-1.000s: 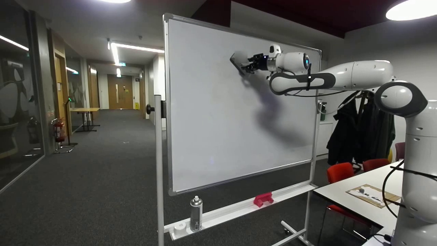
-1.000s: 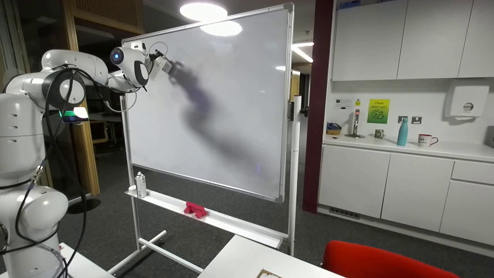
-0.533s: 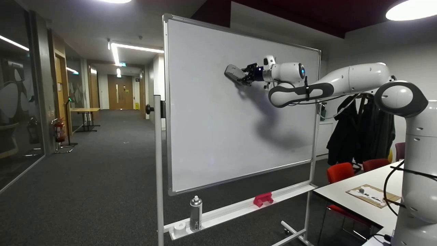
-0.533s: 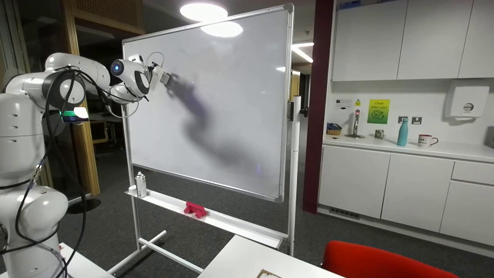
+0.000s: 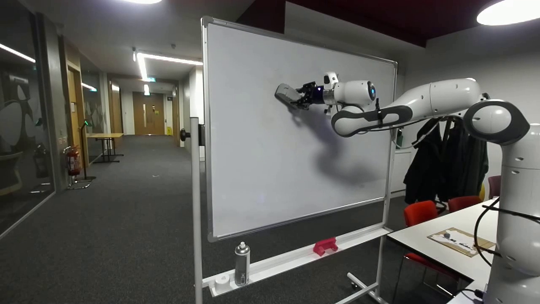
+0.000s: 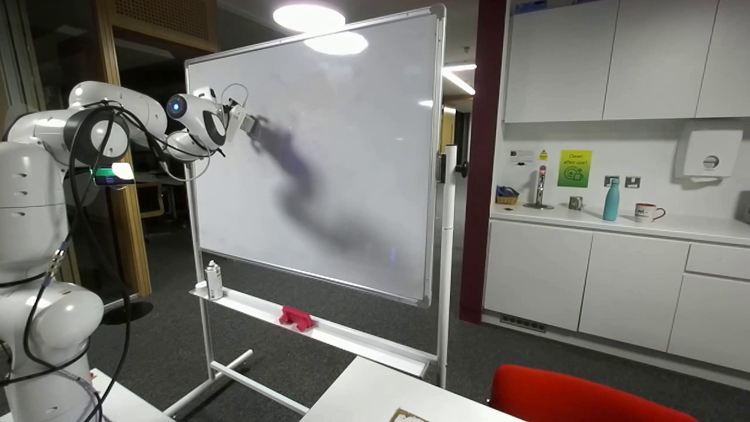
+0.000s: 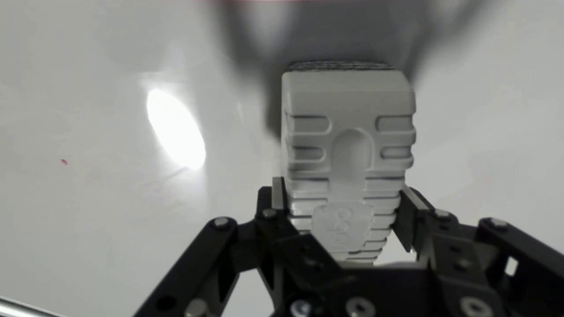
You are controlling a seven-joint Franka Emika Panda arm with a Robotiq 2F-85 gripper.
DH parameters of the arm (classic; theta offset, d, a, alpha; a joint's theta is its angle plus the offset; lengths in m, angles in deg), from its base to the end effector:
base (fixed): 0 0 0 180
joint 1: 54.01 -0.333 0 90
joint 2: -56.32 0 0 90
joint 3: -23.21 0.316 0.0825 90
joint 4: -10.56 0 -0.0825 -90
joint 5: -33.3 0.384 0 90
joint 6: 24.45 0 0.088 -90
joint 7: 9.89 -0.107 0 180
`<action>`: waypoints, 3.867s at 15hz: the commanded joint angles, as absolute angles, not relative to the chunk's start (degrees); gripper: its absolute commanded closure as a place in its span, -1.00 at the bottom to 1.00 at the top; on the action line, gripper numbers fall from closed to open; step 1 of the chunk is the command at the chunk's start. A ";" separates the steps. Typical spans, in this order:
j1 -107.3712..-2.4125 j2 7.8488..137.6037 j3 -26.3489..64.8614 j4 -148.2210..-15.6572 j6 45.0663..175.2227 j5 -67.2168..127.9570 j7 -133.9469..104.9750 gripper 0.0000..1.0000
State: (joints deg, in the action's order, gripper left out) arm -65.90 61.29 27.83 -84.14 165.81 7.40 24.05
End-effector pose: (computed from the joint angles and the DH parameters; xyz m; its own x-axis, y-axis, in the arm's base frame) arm 0.5689 0.2136 0.7366 -0.3036 0.8021 0.5143 0.1892 -0.4783 0.8576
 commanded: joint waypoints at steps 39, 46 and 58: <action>-70.55 66.80 21.74 -64.68 156.82 -6.51 14.24 0.33; -75.03 72.60 18.05 -57.81 156.72 -11.11 9.39 0.33; -82.67 75.09 12.47 -62.08 157.22 -17.30 5.62 0.33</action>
State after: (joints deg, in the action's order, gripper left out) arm -81.27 71.69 14.42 -62.19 158.00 -15.51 7.89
